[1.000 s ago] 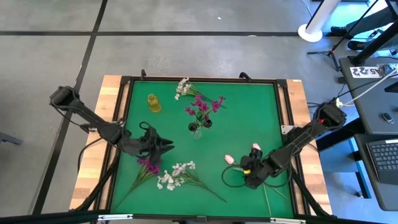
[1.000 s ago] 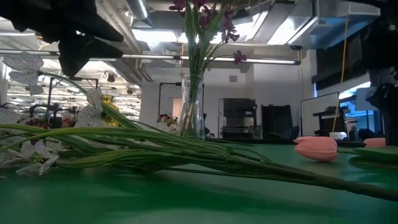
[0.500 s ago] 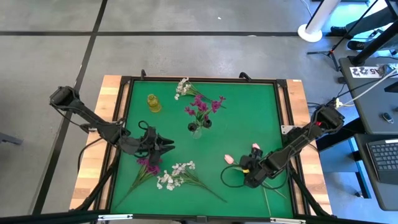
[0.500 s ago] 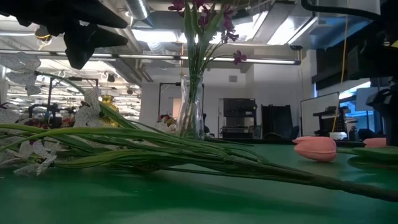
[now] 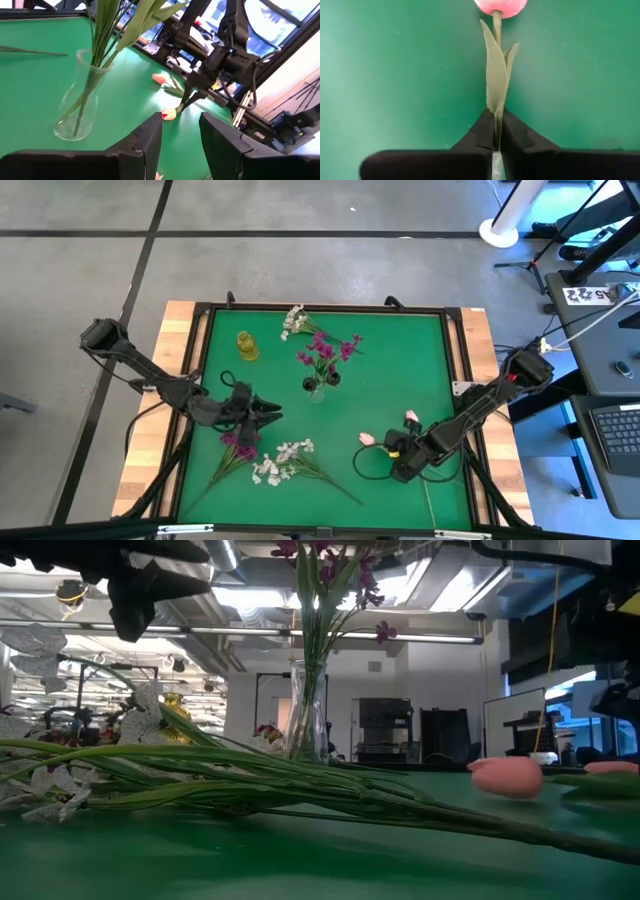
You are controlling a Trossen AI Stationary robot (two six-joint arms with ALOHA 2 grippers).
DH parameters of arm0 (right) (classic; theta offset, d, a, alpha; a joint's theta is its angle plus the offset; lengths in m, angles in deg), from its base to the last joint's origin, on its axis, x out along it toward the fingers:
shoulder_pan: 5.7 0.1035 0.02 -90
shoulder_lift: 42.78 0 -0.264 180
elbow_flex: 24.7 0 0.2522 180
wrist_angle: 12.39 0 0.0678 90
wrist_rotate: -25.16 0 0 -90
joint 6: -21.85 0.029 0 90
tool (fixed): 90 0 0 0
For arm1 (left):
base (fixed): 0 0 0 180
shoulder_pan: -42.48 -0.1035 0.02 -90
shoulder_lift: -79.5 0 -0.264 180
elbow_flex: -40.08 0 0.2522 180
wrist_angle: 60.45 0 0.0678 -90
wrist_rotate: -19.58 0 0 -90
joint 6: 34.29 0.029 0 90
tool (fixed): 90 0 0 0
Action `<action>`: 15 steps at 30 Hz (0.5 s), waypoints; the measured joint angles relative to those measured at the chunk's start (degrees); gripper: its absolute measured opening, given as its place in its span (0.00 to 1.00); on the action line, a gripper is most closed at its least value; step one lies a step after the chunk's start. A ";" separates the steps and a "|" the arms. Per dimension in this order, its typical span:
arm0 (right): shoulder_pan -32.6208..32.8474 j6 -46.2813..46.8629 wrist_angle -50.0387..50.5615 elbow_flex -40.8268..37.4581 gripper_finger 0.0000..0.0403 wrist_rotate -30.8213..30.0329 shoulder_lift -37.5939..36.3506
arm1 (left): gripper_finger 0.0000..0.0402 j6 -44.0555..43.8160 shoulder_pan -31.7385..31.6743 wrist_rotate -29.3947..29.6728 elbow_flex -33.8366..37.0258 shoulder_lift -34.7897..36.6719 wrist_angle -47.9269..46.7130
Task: Sort flowers into vase by color
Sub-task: Put the left pink tulip into the yellow vase
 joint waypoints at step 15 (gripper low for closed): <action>0.11 -10.02 -0.74 11.39 0.03 -13.73 -6.58 | 0.32 6.75 1.14 -7.34 -0.07 0.00 9.83</action>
